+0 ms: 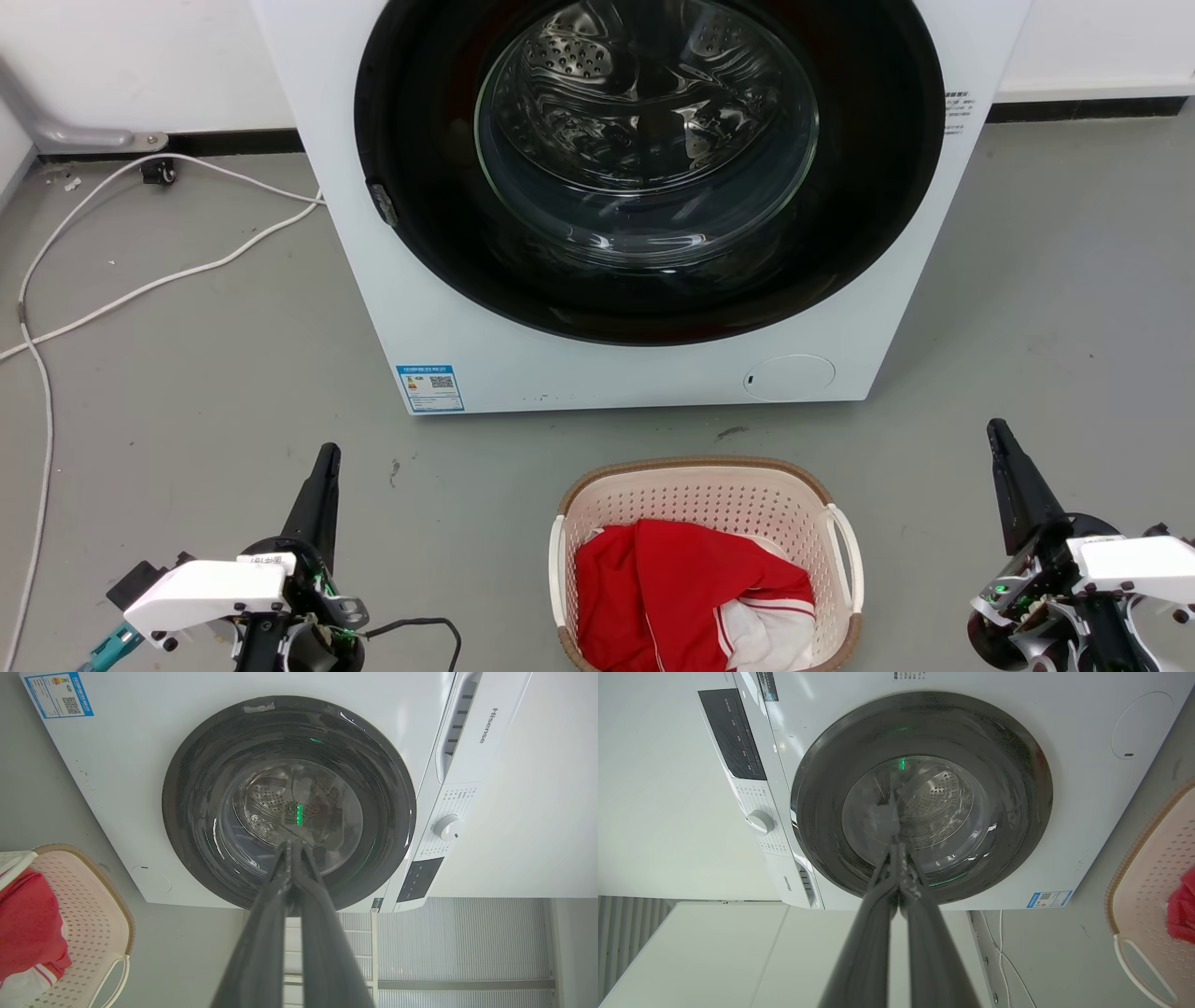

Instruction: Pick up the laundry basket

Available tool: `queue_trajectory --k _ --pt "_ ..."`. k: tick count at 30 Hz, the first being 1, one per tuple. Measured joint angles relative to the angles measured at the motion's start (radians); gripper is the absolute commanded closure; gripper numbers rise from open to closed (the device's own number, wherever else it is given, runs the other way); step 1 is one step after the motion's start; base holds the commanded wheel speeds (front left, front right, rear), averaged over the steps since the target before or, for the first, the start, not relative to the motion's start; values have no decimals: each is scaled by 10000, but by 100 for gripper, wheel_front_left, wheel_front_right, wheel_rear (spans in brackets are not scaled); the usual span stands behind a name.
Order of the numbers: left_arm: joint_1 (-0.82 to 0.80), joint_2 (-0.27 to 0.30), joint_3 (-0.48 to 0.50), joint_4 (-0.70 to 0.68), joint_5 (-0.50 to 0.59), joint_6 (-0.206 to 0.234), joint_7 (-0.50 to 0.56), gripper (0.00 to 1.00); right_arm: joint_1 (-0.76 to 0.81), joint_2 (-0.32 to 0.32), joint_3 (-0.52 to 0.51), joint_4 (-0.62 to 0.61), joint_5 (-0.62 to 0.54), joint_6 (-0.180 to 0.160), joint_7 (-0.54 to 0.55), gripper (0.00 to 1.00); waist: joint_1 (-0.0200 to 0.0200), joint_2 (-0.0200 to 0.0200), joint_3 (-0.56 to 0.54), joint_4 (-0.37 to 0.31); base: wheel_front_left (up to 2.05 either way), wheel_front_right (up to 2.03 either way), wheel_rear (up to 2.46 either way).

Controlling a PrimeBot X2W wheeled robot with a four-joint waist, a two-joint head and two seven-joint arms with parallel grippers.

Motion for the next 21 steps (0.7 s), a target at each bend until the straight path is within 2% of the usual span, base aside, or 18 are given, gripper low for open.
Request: queue_trajectory --k 19,20,21 --pt "36 -8 -12 71 -2 0 -4 100 44 2 8 75 0 0 -2 100 0 0 -1 0 0 0 0" --pt "108 -19 -23 159 -4 0 -6 0 118 8 12 163 0 0 -2 0 0 0 0 0 0 0 0" --pt "202 -36 -33 247 -4 0 -10 0 217 12 15 247 0 0 -2 0 0 0 0 0 0 0 0"
